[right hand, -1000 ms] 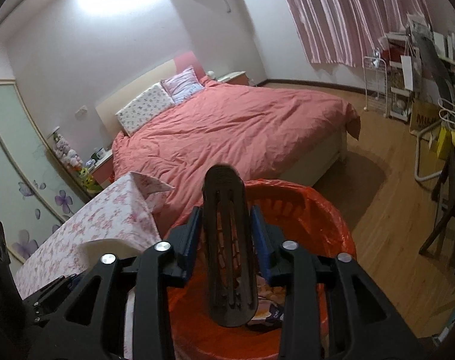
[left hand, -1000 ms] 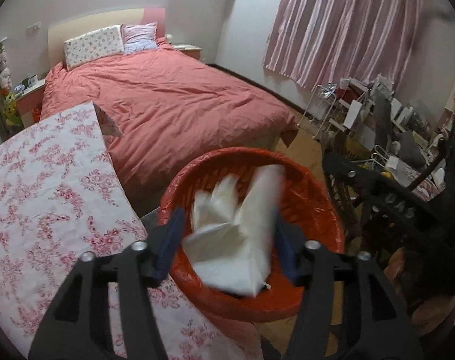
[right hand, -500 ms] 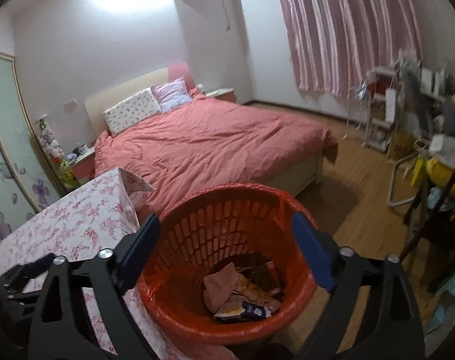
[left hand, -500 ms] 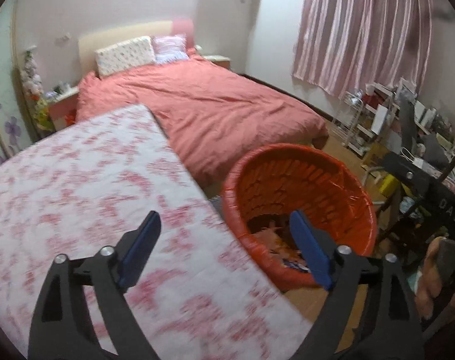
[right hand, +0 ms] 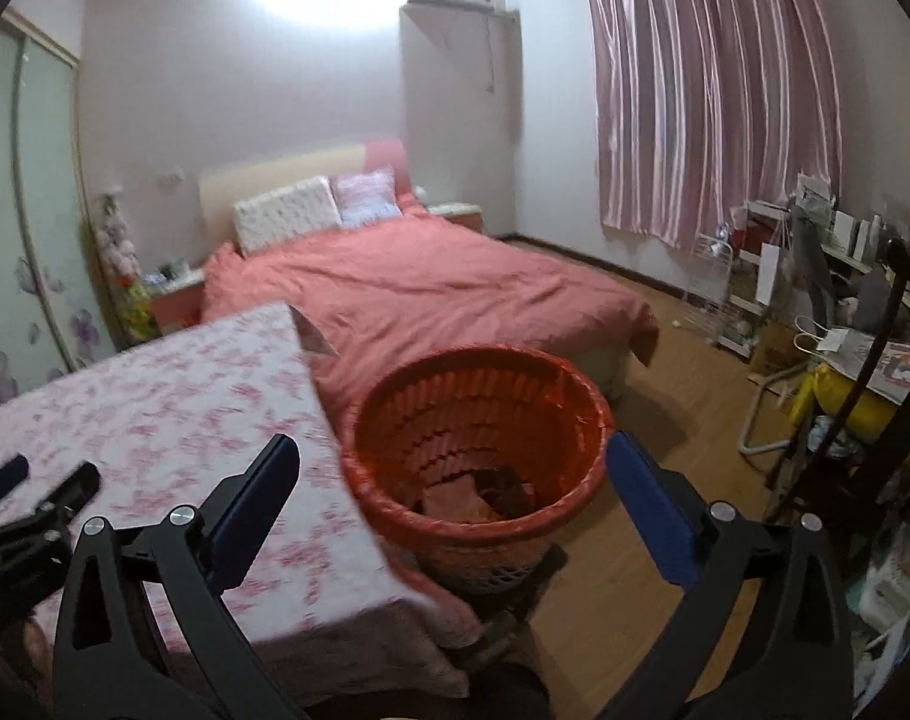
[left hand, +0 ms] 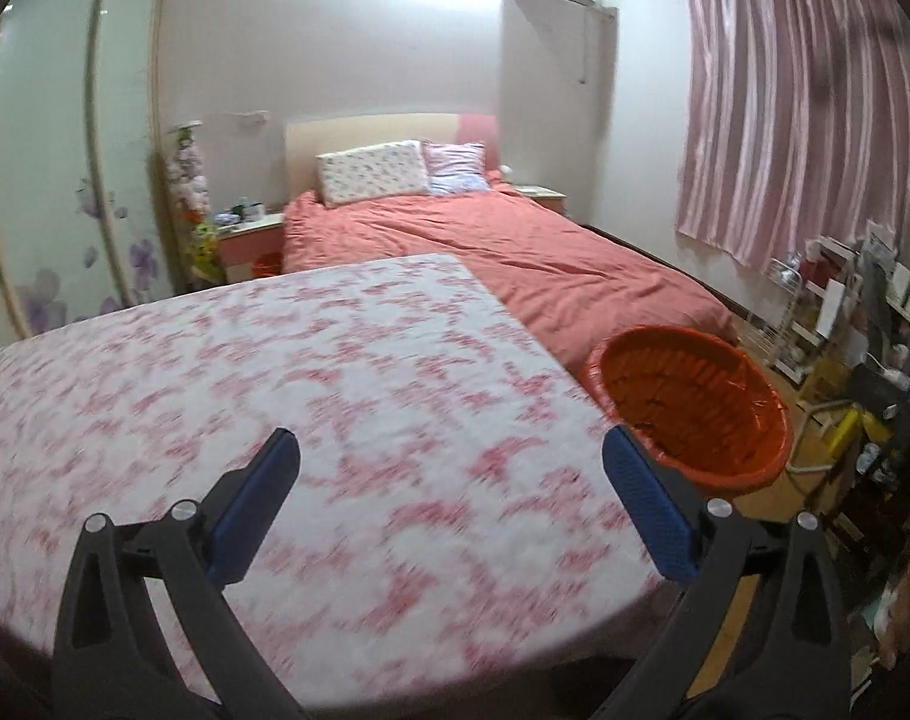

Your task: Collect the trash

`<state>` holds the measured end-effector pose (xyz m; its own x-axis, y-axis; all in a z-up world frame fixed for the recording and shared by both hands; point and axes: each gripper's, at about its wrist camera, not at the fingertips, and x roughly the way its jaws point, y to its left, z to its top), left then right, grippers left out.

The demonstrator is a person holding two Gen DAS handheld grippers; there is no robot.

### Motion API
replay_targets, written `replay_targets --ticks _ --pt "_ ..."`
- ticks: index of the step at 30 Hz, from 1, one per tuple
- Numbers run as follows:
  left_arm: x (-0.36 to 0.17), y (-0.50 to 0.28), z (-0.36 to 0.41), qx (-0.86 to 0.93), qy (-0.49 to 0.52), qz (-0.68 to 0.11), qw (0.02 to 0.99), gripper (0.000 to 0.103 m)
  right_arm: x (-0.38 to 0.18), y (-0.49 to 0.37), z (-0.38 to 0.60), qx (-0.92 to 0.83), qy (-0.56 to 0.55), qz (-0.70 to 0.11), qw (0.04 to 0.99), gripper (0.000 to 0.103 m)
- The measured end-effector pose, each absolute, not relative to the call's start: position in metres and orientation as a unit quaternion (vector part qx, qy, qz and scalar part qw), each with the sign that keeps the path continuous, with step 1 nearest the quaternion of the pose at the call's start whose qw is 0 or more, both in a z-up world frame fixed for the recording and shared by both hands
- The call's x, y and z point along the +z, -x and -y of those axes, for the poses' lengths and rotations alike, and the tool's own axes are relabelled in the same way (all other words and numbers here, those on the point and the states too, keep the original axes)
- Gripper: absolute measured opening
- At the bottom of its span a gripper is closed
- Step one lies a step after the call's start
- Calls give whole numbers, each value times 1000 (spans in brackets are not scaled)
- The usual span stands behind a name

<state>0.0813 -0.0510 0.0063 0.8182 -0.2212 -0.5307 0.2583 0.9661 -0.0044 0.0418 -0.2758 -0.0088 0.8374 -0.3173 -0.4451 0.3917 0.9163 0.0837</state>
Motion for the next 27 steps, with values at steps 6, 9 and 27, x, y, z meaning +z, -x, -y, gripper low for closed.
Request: replay_targets --ticks 6,9,27 --pt "0 -45 27 -89 -30 -257 962 99 -12 -18 245 -236 -61 -170 955 101" --pt "-1 -29 19 -72 -29 -244 967 99 -19 -11 234 -244 -53 -168 954 101" --pt "-3 10 -4 -46 -4 -223 974 99 -36 7 199 -249 -40 -195 948 101"
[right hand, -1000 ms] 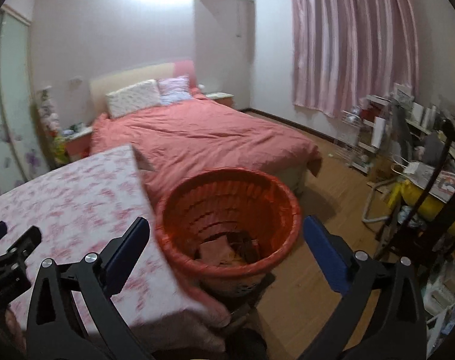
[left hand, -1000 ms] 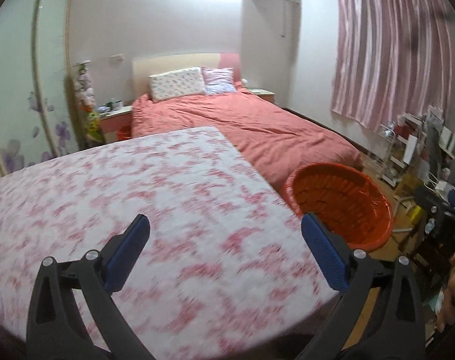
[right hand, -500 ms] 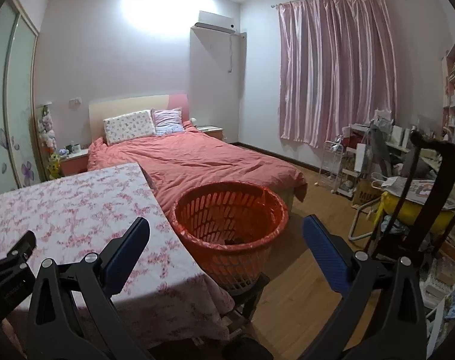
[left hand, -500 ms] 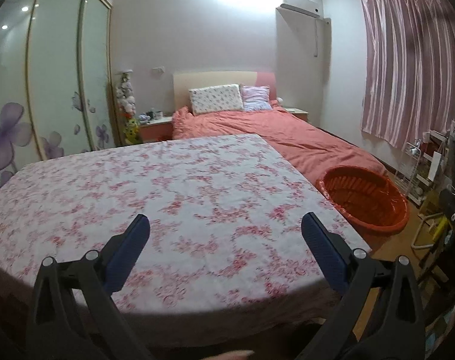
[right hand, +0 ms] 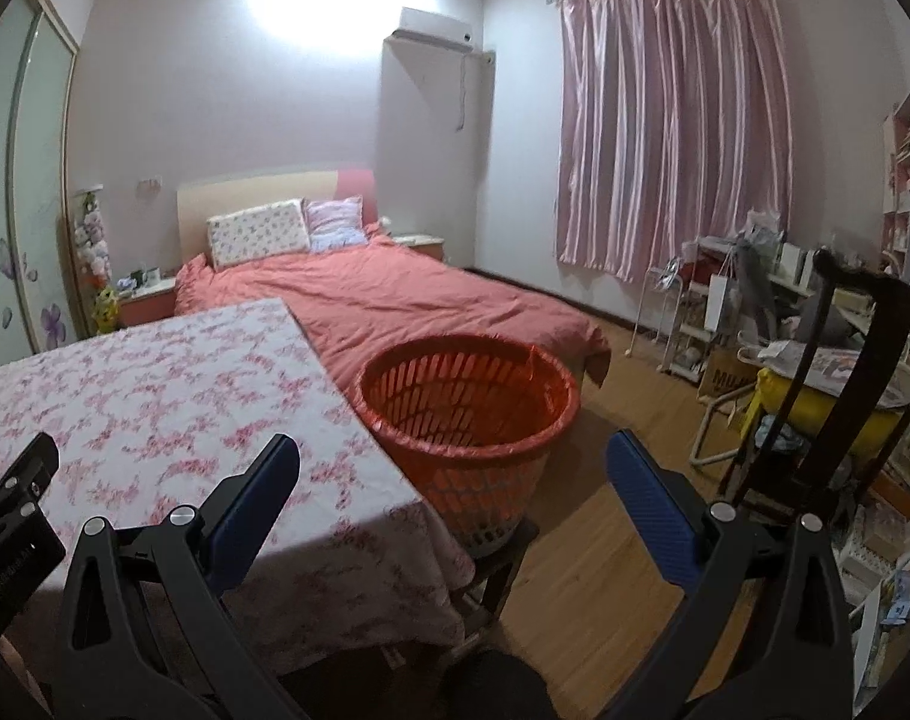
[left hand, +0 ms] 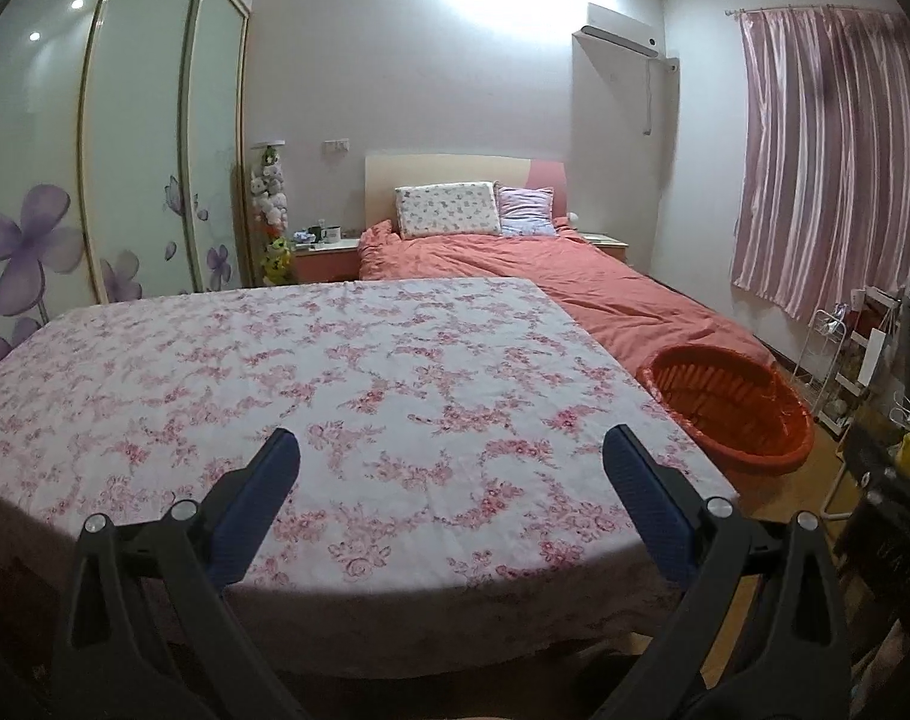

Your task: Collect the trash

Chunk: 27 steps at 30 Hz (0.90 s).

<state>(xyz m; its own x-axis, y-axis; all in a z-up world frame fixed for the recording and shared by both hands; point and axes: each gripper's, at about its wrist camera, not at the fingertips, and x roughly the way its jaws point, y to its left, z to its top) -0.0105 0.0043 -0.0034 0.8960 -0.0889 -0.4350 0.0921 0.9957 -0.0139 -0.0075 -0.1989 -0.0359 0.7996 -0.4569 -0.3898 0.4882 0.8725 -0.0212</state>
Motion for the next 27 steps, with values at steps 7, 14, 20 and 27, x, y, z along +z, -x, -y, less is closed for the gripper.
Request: replay_targets --ticks 7,14,20,27 --pt "-11 10 -9 -38 4 -241 970 99 -45 2 197 -240 -51 -242 939 101" --pt "-13 9 -11 -35 12 -249 968 99 -45 5 199 -246 -57 -253 934 101" --pt "-12 10 -8 -35 9 -249 968 99 -44 3 206 -243 -74 -265 930 101" --pt "-11 10 -4 -29 6 -254 967 99 -45 1 212 -241 -87 -275 927 101"
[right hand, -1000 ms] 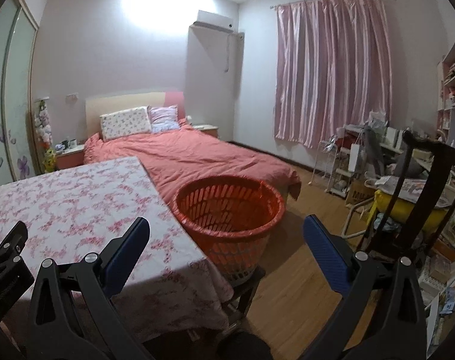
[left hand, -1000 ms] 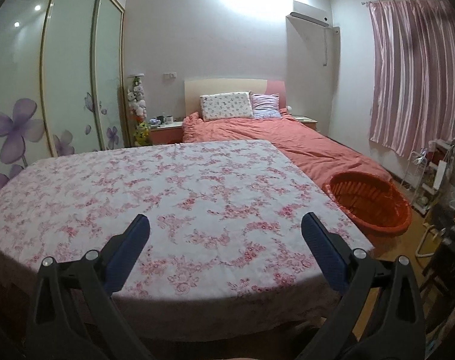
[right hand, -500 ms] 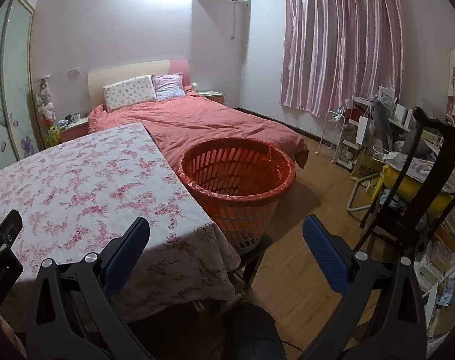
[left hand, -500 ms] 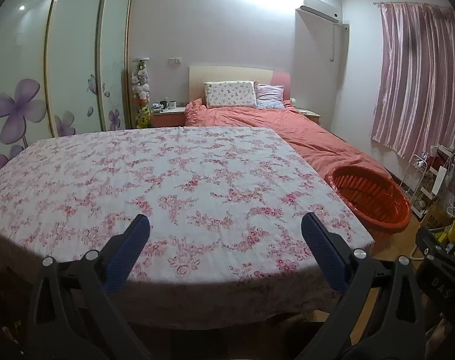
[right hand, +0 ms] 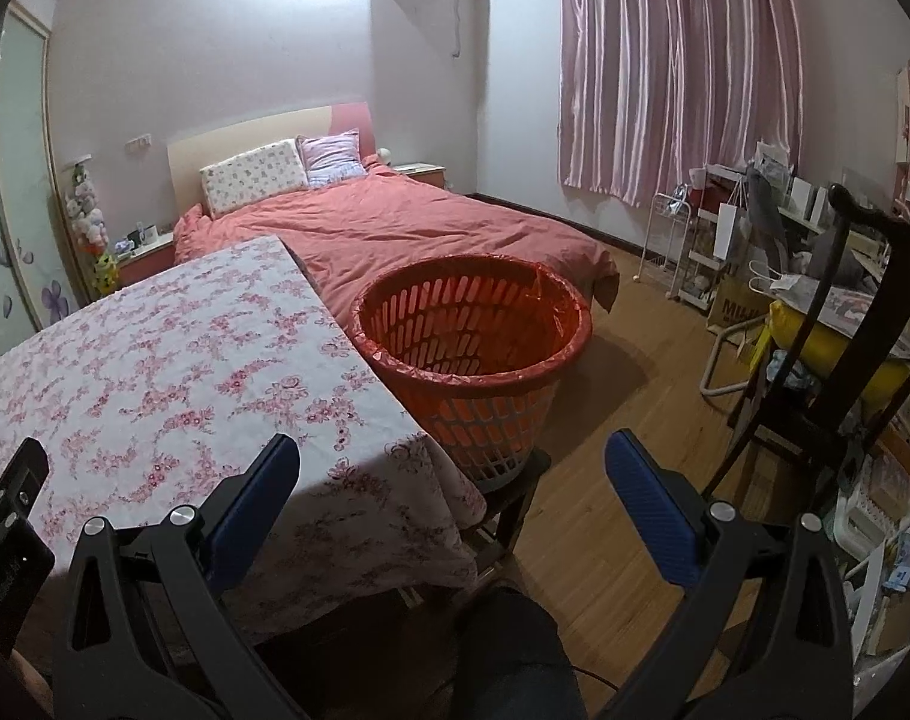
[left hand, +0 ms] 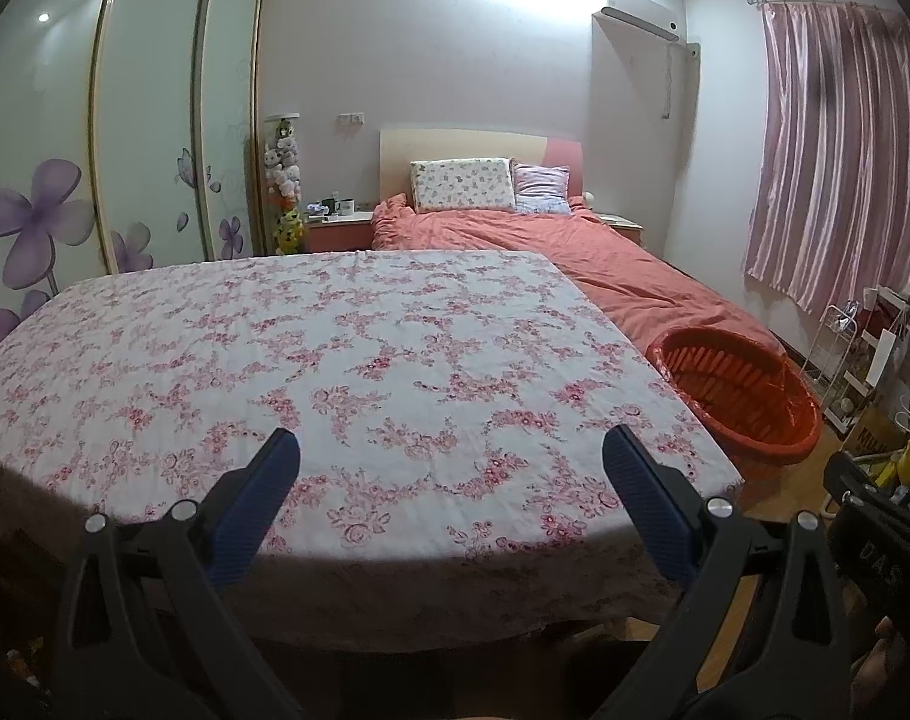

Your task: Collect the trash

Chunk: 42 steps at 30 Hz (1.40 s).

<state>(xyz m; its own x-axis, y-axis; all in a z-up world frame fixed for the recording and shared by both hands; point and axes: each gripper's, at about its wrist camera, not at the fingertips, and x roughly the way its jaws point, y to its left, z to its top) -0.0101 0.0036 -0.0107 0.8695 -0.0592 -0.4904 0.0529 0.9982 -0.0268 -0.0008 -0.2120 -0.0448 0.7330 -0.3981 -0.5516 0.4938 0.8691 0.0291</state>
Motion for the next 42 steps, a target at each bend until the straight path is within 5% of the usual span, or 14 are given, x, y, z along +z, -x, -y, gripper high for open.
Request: replay_targets --ticks 42 --pt "-1 15 5 -22 3 -245 969 99 -37 3 214 -239 -92 -259 931 101"
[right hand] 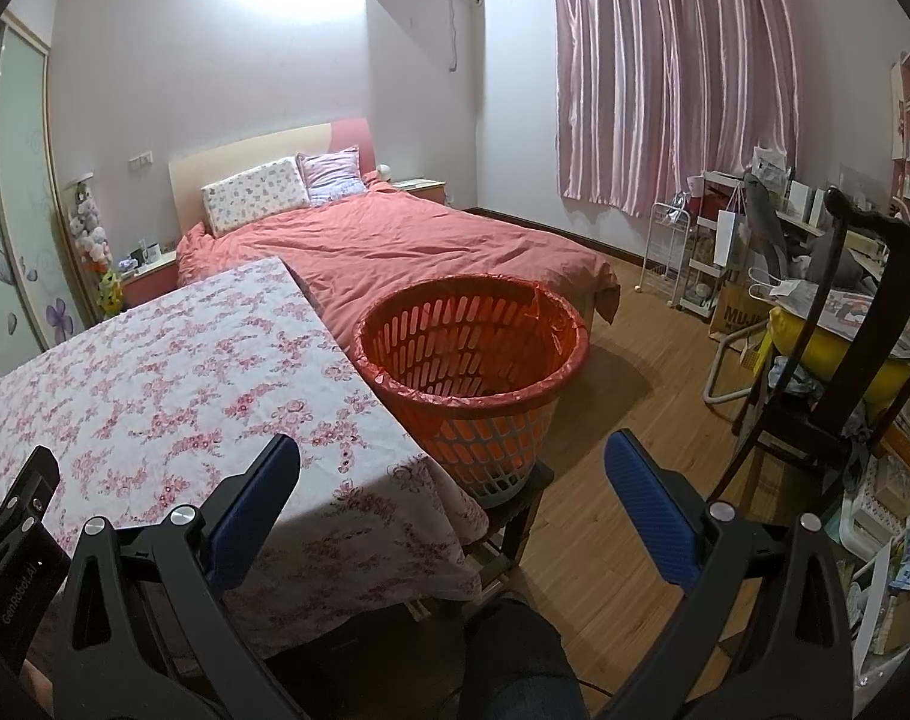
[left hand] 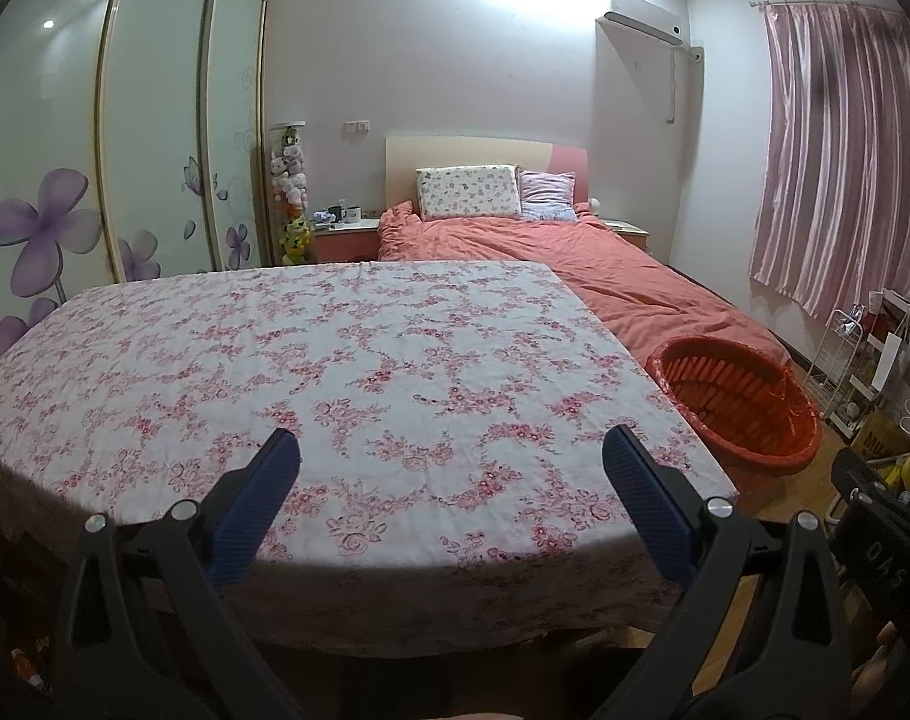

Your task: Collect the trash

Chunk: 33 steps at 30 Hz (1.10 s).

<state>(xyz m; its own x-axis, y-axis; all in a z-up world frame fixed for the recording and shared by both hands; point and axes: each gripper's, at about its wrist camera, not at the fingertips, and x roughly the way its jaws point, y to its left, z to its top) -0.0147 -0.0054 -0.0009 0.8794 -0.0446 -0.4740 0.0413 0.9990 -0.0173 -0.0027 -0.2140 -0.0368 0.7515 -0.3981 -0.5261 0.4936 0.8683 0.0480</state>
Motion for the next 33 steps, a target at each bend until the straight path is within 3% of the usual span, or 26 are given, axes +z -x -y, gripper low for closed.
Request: replay_targets --ticks 33 --pt "-1 14 5 -21 3 -245 969 99 -35 3 214 -241 -92 -257 932 101"
